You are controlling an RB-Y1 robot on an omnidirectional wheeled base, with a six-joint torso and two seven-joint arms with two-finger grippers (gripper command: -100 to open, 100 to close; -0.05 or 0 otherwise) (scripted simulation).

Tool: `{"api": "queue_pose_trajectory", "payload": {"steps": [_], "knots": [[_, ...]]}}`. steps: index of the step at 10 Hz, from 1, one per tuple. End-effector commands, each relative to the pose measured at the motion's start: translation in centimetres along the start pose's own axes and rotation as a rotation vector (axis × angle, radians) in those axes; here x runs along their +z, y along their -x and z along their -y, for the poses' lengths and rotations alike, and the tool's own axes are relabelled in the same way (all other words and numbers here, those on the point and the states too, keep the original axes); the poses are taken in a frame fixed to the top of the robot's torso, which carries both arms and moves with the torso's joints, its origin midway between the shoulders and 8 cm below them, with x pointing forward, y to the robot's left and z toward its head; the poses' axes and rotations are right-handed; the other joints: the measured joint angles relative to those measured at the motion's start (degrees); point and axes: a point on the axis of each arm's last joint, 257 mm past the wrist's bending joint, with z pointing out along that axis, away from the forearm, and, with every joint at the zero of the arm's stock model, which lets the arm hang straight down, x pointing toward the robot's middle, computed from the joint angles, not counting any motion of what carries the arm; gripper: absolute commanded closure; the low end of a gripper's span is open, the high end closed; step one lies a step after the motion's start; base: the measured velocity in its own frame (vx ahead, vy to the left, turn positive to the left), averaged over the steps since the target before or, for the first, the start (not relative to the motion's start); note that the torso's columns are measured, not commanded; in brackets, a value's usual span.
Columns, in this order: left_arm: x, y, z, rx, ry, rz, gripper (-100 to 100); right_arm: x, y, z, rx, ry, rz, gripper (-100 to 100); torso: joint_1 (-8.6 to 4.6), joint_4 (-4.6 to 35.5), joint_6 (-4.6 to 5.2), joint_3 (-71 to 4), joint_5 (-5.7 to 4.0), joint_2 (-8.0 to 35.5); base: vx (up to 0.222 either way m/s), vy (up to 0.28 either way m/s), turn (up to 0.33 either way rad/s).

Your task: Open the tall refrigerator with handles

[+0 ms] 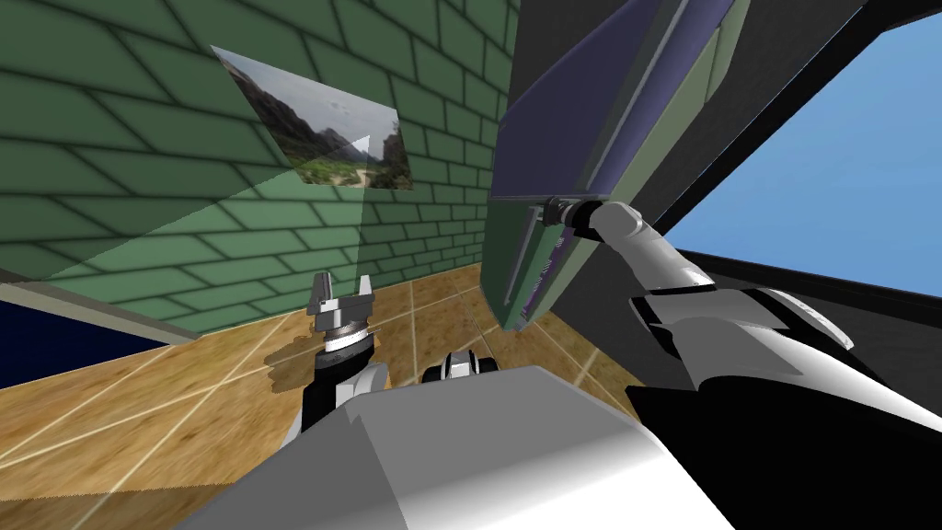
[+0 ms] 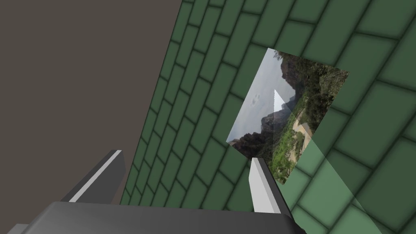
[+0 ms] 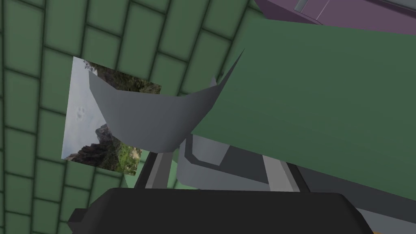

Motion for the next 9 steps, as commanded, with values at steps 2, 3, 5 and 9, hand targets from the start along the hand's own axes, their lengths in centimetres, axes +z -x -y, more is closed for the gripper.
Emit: {"api": "queue_pose_trajectory", "payload": {"steps": [2,3,5,9], "knots": [[0.0,0.0,0.0,0.000,0.000,0.000,0,-0.4,-2.5,-0.7,-0.002,0.018,-0.058,100,0.12,0.0,0.33,0.2,-0.10,0.2,0.028,0.312,-0.045],[0.0,0.0,0.0,0.000,0.000,0.000,0,-0.7,-3.8,-1.2,-0.002,0.028,-0.086,100,0.11,0.0,0.27,0.2,-0.12,0.2,0.014,0.365,-0.061],[0.0,0.0,0.0,0.000,0.000,0.000,0,-0.9,-4.1,-0.7,0.001,0.018,-0.093,100,-0.11,0.1,0.29,0.5,-0.14,0.6,0.001,0.191,-0.034],[0.0,0.0,0.0,0.000,0.000,0.000,0,-2.3,-8.2,-2.4,0.011,0.053,-0.184,100,0.48,0.0,0.16,0.2,0.08,0.2,0.123,0.304,-0.063]]}}
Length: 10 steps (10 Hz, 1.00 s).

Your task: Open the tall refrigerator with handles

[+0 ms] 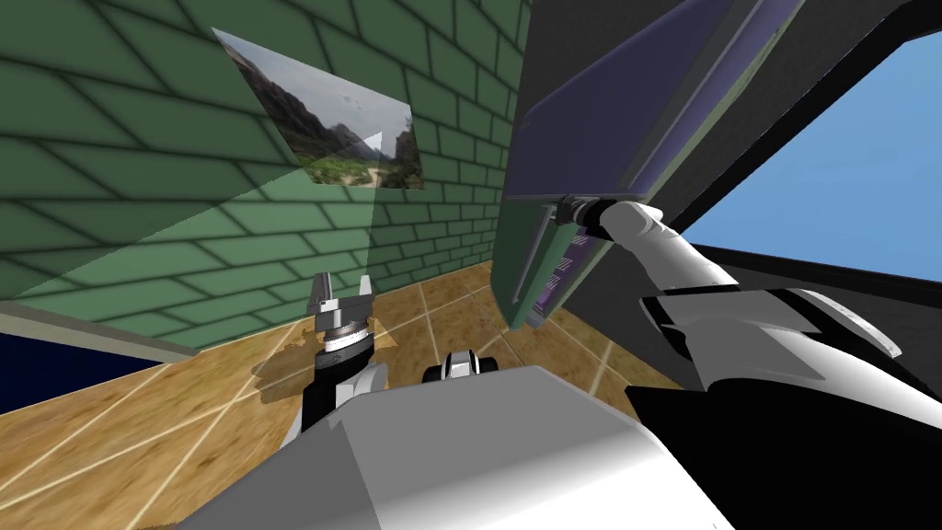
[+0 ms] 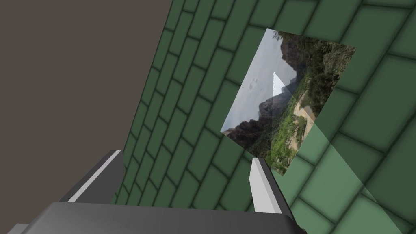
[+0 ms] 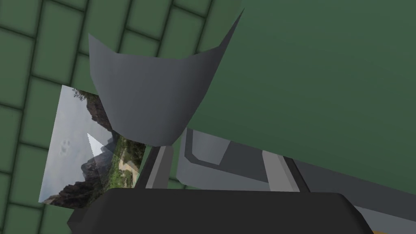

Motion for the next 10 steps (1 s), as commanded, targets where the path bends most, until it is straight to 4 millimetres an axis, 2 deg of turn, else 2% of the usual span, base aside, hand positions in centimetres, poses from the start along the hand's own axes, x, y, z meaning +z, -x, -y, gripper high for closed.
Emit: {"api": "queue_pose_trajectory", "payload": {"steps": [1,2,4,5,7,8,10], "knots": [[0.0,0.0,0.0,0.000,0.000,0.000,0,-0.5,-2.8,-1.3,0.002,0.024,-0.058,100,-0.12,-0.1,-0.01,-0.1,-0.05,-0.2,0.203,0.413,-0.079],[0.0,0.0,0.0,0.000,0.000,0.000,0,-0.5,-2.8,-1.3,0.002,0.024,-0.058,100,-0.27,-0.1,-0.07,-0.4,-0.05,-0.5,0.108,0.335,-0.063],[0.0,0.0,0.0,0.000,0.000,0.000,0,-1.2,-5.5,-2.3,0.001,0.046,-0.115,100,-0.57,0.0,-0.19,-0.2,-0.05,-0.2,0.089,0.311,-0.037],[0.0,0.0,0.0,0.000,0.000,0.000,0,-1.2,-5.5,-2.3,0.001,0.046,-0.115,100,-0.50,0.0,-0.07,-0.2,-0.07,-0.3,0.107,0.291,-0.041],[0.0,0.0,0.0,0.000,0.000,0.000,0,-2.1,-8.1,-3.3,0.000,0.068,-0.171,100,-0.32,-0.1,-0.09,-0.1,-0.15,-0.2,0.125,0.366,-0.047],[0.0,0.0,0.0,0.000,0.000,0.000,0,-2.1,-8.1,-3.3,0.000,0.068,-0.171,100,-0.22,-0.1,0.01,-0.1,-0.16,-0.2,0.113,0.327,-0.049],[0.0,0.0,0.0,0.000,0.000,0.000,0,-3.1,-10.7,-4.2,-0.002,0.089,-0.227,100,-0.43,0.0,-0.02,0.2,-0.17,0.3,0.103,0.360,-0.033]]}}
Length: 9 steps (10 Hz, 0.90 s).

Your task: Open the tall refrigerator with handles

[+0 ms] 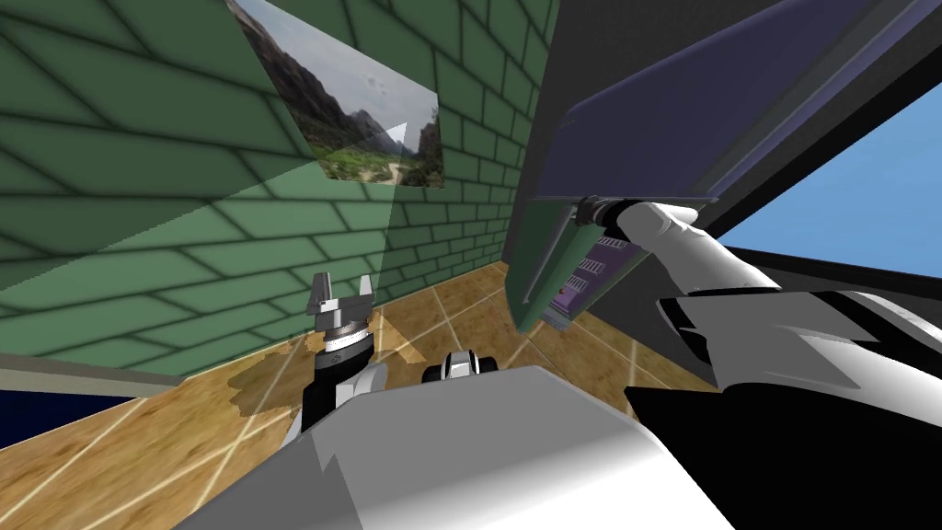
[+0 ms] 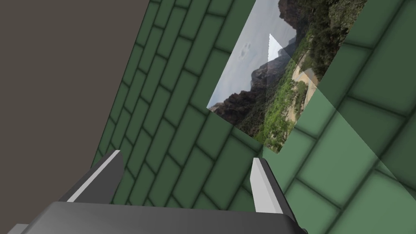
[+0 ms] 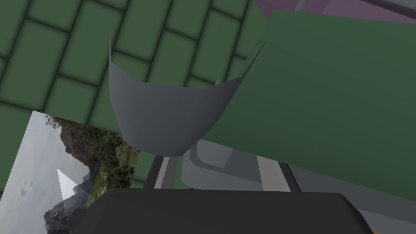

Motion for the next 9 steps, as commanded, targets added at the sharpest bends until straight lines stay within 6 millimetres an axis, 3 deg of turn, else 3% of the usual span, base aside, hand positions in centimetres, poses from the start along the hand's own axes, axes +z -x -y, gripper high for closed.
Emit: {"api": "queue_pose_trajectory", "payload": {"steps": [1,2,3,8,9], "knots": [[0.0,0.0,0.0,0.000,0.000,0.000,0,-0.4,-1.5,-0.1,-0.003,0.004,-0.028,100,0.33,0.0,0.19,0.1,-0.04,0.0,0.087,0.196,-0.065],[0.0,0.0,0.0,0.000,0.000,0.000,0,-0.7,-3.4,-0.9,0.006,0.017,-0.065,100,-0.22,0.1,0.05,0.2,0.09,0.3,0.138,0.180,-0.054],[0.0,0.0,0.0,0.000,0.000,0.000,0,-0.7,-3.4,-0.9,0.006,0.017,-0.065,100,-0.09,0.2,0.17,0.1,0.07,0.1,0.140,0.193,-0.051],[0.0,0.0,0.0,0.000,0.000,0.000,0,-1.7,-7.6,-2.8,0.006,0.056,-0.154,100,-0.07,0.1,0.06,-0.2,0.03,-0.3,0.159,0.242,-0.039],[0.0,0.0,0.0,0.000,0.000,0.000,0,-1.7,-7.6,-2.8,0.006,0.056,-0.154,100,0.05,0.0,0.07,-0.3,0.03,-0.4,0.174,0.239,-0.043]]}}
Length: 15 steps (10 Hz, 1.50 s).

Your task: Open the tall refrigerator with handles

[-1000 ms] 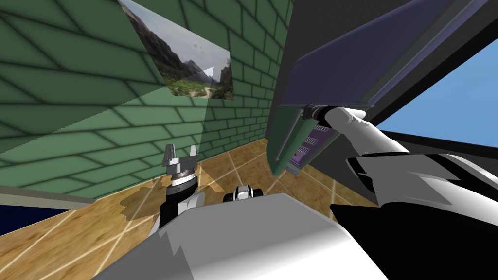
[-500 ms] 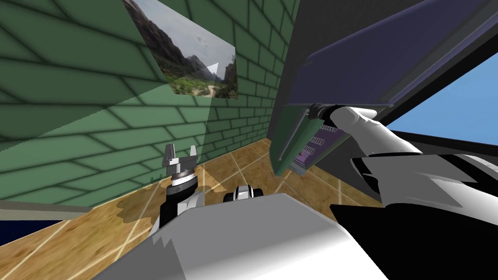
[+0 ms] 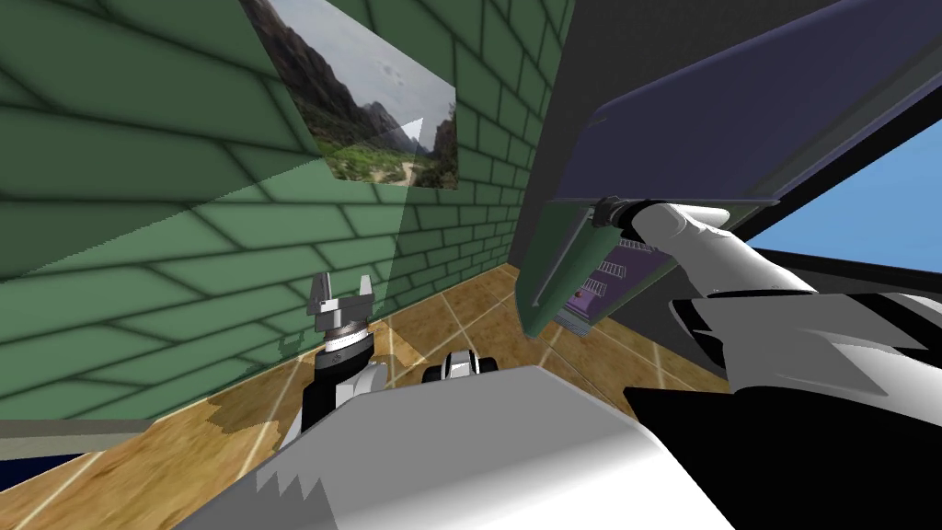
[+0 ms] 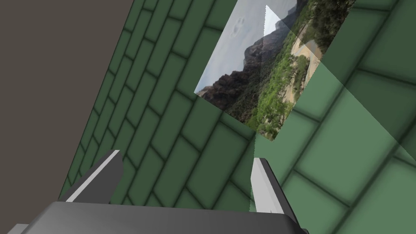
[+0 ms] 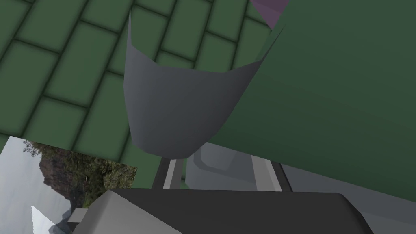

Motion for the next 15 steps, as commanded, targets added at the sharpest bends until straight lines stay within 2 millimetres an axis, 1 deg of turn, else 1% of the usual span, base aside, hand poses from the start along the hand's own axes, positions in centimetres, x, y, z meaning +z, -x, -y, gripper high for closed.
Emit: {"api": "queue_pose_trajectory", "payload": {"steps": [1,2,3,4,5,6,7,8,9,10,11,12,13,14,15], "knots": [[0.0,0.0,0.0,0.000,0.000,0.000,0,-0.3,-2.1,-0.9,-0.001,0.017,-0.043,100,-0.18,0.0,-0.09,0.0,0.04,0.0,0.192,0.247,-0.044],[0.0,0.0,0.0,0.000,0.000,0.000,0,-0.3,-2.1,-0.9,-0.001,0.017,-0.043,100,-0.20,0.0,-0.10,-0.1,0.04,-0.1,0.165,0.215,-0.032],[0.0,0.0,0.0,0.000,0.000,0.000,0,-0.5,-3.5,-1.5,-0.001,0.029,-0.072,100,-0.29,0.0,-0.17,-0.1,0.08,-0.1,0.142,0.258,-0.021],[0.0,0.0,0.0,0.000,0.000,0.000,0,-0.5,-3.5,-1.5,-0.001,0.029,-0.072,100,-0.03,0.0,-0.05,0.0,0.02,0.0,0.143,0.217,-0.041],[0.0,0.0,0.0,0.000,0.000,0.000,0,-0.8,-4.9,-2.1,-0.002,0.042,-0.102,100,-0.12,0.0,-0.10,0.1,0.00,0.1,0.173,0.199,-0.040],[0.0,0.0,0.0,0.000,0.000,0.000,0,-0.8,-4.9,-2.1,-0.002,0.042,-0.102,100,-0.20,0.0,-0.05,0.0,-0.04,0.0,0.171,0.195,-0.029],[0.0,0.0,0.0,0.000,0.000,0.000,0,-1.1,-6.3,-2.7,-0.003,0.054,-0.131,100,-0.25,0.0,-0.11,-0.1,-0.02,0.0,0.207,0.277,-0.030],[0.0,0.0,0.0,0.000,0.000,0.000,0,-1.1,-6.3,-2.7,-0.003,0.054,-0.131,100,0.07,-0.1,-0.04,-0.1,-0.05,-0.1,0.189,0.233,-0.051],[0.0,0.0,0.0,0.000,0.000,0.000,0,-1.9,-7.3,-1.1,0.002,0.055,-0.140,-100,-0.11,-0.1,-0.14,0.0,-0.02,0.0,0.067,0.089,-0.003],[0.0,0.0,0.0,0.000,0.000,0.000,0,-2.1,-7.6,-0.6,0.002,0.056,-0.143,-100,-0.53,0.1,-0.15,0.1,0.08,0.3,-0.009,-0.007,0.066],[0.0,0.0,0.0,0.000,0.000,0.000,0,-2.7,-8.2,0.3,0.002,0.058,-0.149,-100,-0.79,0.3,0.03,0.2,0.00,0.4,-0.014,-0.059,0.082],[0.0,0.0,0.0,0.001,0.000,-0.001,0,-2.7,-8.2,0.3,0.002,0.058,-0.149,-100,-0.67,0.3,0.18,0.3,-0.09,0.5,-0.020,-0.052,0.021],[0.0,0.0,0.0,0.000,0.000,0.000,0,-3.5,-9.2,1.7,0.003,0.061,-0.159,-100,-0.58,0.2,0.24,0.1,-0.02,0.3,-0.014,-0.039,0.021],[0.0,0.0,0.0,0.001,0.000,0.000,0,-3.5,-9.2,1.7,0.003,0.061,-0.159,-100,-0.34,0.2,0.13,0.0,0.16,0.1,-0.003,-0.026,0.013],[0.0,0.0,0.0,0.001,0.000,0.000,0,-2.9,-8.4,0.5,0.005,0.081,-0.150,-100,-0.08,0.2,0.04,-0.1,0.28,0.0,-0.006,-0.014,-0.024]]}}
